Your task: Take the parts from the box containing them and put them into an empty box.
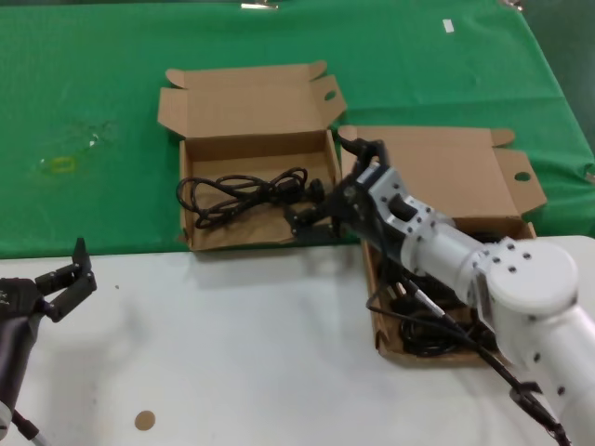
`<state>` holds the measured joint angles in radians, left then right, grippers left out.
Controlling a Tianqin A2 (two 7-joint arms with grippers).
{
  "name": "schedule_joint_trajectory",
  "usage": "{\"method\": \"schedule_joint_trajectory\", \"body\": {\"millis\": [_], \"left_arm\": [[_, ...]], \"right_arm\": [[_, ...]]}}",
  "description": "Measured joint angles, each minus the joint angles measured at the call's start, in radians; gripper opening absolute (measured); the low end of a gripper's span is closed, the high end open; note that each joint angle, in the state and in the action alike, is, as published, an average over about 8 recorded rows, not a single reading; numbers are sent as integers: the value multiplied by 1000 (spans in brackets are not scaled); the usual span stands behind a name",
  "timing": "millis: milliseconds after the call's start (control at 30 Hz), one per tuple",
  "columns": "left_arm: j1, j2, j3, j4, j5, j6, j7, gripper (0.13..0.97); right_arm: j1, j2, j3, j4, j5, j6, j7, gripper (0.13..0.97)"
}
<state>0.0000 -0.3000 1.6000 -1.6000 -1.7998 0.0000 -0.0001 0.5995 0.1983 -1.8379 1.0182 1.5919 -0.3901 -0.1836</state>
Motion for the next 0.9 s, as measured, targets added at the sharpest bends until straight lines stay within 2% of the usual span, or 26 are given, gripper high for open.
{"method": "schedule_joint_trajectory", "body": {"millis": [100,400,900], "left_arm": [[0,0,0,0,0,0,0,861],[0,0,0,0,0,0,0,948],[0,0,0,0,0,0,0,966]], "right_arm": [[-57,10,23,56,20,37,18,966],[-230,39,91,223,80,150,70,966],[-509,86,202,494,177,331,156,966]]}}
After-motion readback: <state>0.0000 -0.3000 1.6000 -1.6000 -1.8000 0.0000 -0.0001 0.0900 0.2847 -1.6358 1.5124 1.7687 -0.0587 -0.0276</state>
